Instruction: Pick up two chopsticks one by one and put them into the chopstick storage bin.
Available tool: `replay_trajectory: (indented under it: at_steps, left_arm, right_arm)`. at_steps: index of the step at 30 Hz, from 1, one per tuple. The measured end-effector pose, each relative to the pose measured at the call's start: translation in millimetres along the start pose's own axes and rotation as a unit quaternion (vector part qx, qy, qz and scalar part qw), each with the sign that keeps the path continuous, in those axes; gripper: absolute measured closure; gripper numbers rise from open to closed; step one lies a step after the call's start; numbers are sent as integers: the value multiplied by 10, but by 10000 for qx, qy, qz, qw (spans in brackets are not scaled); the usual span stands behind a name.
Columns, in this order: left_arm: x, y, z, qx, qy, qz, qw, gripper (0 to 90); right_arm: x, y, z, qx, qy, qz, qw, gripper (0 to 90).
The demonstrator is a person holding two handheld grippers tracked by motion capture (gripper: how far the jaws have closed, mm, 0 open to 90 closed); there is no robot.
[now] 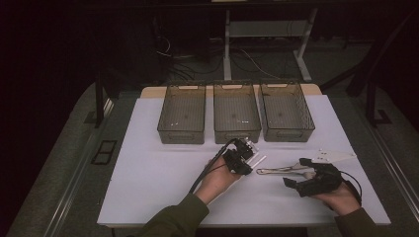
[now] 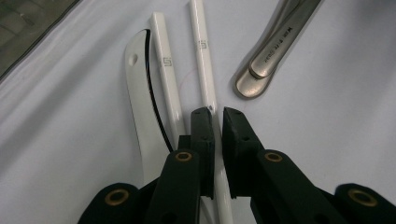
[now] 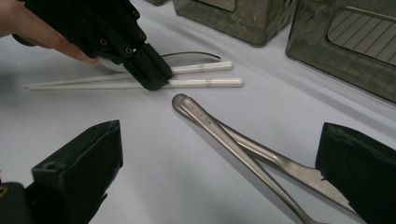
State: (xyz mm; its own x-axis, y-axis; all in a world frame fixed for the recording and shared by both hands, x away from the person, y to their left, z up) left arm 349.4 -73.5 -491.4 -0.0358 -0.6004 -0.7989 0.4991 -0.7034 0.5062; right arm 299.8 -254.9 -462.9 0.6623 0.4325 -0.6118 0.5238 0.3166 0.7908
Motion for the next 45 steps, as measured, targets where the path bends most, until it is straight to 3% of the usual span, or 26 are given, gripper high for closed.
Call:
replay_trajectory:
  at_steps: [7, 12, 13, 14, 18, 20, 26, 27, 29, 30, 35, 40, 45]
  left_arm:
    - [-19, -17, -11, 44, 41, -15, 10000, 835]
    - [-15, -5, -7, 45, 30, 88, 9999, 837]
    - [4, 14, 13, -64, 0, 243, 9997, 837]
    - [3, 19, 22, -79, -30, 248, 9997, 837]
    - [-31, 47, 48, 21, -83, 255, 9996, 837]
    - [-72, 77, 54, 28, -114, 374, 9992, 838]
    - [-230, 182, 111, -28, -285, 834, 9961, 838]
    - [-254, 186, 116, -32, -301, 823, 9961, 837]
    - [-324, 227, 116, 30, -381, 973, 9945, 838]
    - [-337, 244, 132, -41, -401, 1073, 9934, 838]
    - [-481, 312, 160, -3, -537, 1262, 9906, 838]
    - [-649, 371, 133, 59, -531, 1433, 9882, 837]
    - [-842, 422, 115, 61, -553, 1676, 9843, 837]
  right_arm:
    - [-2, 1, -1, -5, -3, -1, 10000, 7]
    - [-1, 2, 1, 2, 2, -1, 10000, 7]
    - [-2, 2, 2, 3, 4, -1, 10000, 7]
    - [0, 3, 6, 3, -1, 9, 10000, 7]
    - [-4, 2, 13, 19, -5, 15, 10000, 7]
    - [-4, 2, 13, 15, -4, 14, 10000, 7]
    - [-3, 3, 12, 13, -7, 7, 10000, 7]
    - [-2, 2, 11, 15, -4, -1, 10000, 7]
    - [-3, 0, 5, 28, -1, -15, 10000, 7]
    - [-8, -3, -3, 57, 15, -49, 10000, 7]
    - [1, 1, 8, 12, -3, -10, 10000, 7]
    - [-1, -1, 5, 40, 9, -29, 10000, 7]
    - [6, 2, 13, 19, -8, -8, 10000, 7]
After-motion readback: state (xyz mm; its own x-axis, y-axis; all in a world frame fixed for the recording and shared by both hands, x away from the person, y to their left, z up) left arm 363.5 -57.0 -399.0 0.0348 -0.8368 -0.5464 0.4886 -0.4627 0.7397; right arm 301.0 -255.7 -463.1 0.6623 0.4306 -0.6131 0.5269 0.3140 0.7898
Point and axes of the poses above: each handheld gripper's, and its own axes: x roughly forward along the jaws, y roughly out of its top, z roughly to its right, the point moved 7 cm from there along x, roughly forward along the jaws, and after that the axes turned 14 degrees about -y, right-handed, at the moved point
